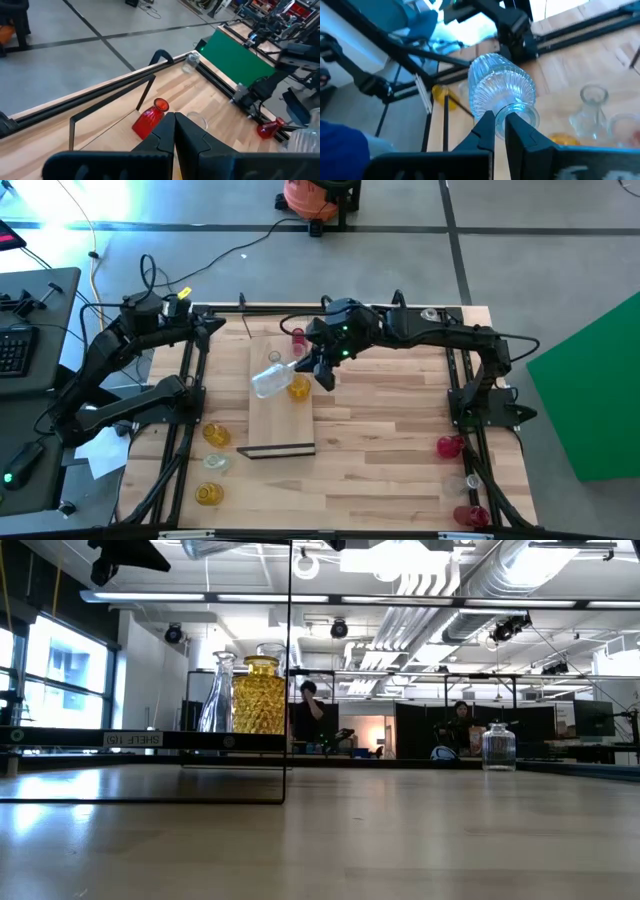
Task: Sort vases onto shelf
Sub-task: Put the transparent vase on the shelf aligned with the other transparent vase
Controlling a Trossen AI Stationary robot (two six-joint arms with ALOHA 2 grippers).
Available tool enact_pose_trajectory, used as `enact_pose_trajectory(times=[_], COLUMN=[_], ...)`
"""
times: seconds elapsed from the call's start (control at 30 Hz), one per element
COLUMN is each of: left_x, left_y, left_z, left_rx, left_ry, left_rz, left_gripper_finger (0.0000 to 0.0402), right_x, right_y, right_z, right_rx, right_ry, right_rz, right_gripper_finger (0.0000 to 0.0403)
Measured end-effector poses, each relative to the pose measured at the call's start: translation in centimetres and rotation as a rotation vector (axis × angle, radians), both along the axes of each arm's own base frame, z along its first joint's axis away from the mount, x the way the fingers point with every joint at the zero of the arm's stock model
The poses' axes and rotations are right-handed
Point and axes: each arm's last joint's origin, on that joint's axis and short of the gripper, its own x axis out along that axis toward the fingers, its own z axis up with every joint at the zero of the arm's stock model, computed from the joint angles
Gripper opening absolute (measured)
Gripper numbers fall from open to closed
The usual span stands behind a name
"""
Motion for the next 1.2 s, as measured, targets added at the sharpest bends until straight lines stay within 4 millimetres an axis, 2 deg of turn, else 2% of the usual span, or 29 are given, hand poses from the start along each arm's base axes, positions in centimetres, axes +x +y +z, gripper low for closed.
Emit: enact_pose_trajectory(times=[0.27,0.43,0.53,0.67,0.9,1.03,1.2], left_x=[-0.2,-0.2,-0.2,-0.4,-1.6,-1.9,-1.7], left_y=[-0.4,-0.5,-0.9,-1.7,-3.3,-4.0,-4.3], left_z=[-0.2,-0.3,-0.6,-1.3,-1.5,-1.7,-1.9], left_rx=[-0.040,-0.067,-0.155,-0.253,-0.316,-0.405,-0.433], left_ry=[-0.005,-0.007,-0.018,0.012,0.000,-0.013,-0.003], left_rz=[-0.037,-0.056,-0.161,-0.253,-0.302,-0.379,-0.417], left_gripper_finger=[0.0001,0.0001,0.0001,0.0001,0.0001,0.0001,0.0000], right_x=[3.5,5.0,5.6,6.5,7.4,7.6,7.5], right_y=[0.0,-0.4,-0.4,-0.4,-0.5,-0.6,-1.5], right_z=[-3.0,-2.1,-2.2,-4.4,-7.1,-7.0,-6.9], right_rx=[0.059,0.023,-0.001,-0.013,-0.022,-0.054,-0.069], right_ry=[-0.006,-0.021,0.062,0.198,0.253,0.213,0.211], right_rz=[0.072,0.105,0.126,0.157,0.188,0.198,0.192], right_gripper_finger=[0.0000,0.0000,0.0000,0.0000,0.0000,0.0000,0.0000])
